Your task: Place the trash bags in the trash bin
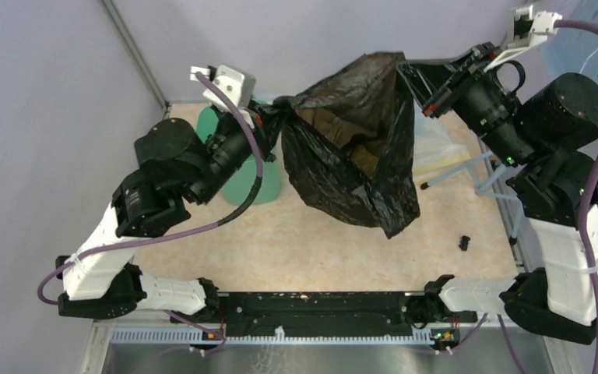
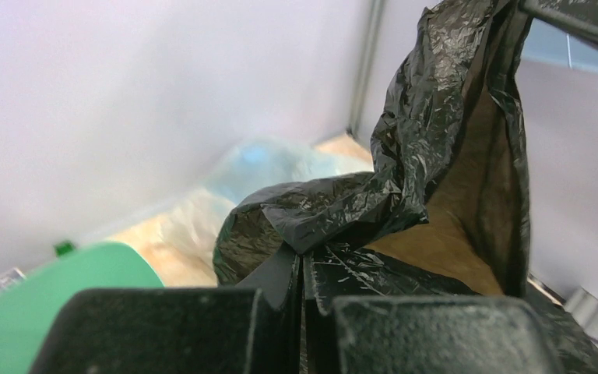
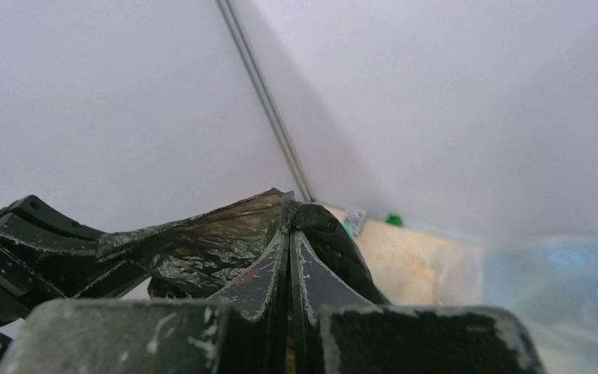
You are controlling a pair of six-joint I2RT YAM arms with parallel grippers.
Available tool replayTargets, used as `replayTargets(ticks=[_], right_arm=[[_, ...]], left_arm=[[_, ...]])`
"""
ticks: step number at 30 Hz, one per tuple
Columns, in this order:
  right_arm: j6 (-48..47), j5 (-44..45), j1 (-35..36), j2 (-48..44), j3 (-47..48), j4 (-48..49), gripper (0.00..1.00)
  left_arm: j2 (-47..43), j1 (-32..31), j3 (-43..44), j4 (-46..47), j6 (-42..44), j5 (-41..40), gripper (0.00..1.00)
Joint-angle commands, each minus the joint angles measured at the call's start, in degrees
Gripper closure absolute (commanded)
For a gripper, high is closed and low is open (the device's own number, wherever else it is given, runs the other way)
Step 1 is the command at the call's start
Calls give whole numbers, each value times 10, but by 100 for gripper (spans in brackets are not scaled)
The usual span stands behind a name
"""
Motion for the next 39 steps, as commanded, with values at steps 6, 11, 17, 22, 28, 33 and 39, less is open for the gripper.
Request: replayTargets(ticks=[6,11,17,22,28,33,39], right_arm=[[52,-106,-5,123,103,135,100],[100,-142,-5,185,134,186,100],[154,-184,-5,257,172,234,100],[171,-193,-5,289,166,256,100],[164,-171,-6,259,85,295,100],[139,-154,-5,263,107,277,100],[115,-144,-5,286,184,246,100]], left_arm=[[13,4,90,205,291,-135,100],[0,4,93,280,372,-165,100],[-17,4,47,375,472,-212,100],[-24,4,-1,366,475,-259,100],[-62,16,-110,364,424,-276,100],[-69,65,-148,335,372,-251,100],[-36,131,-115,286,333,-205,100]])
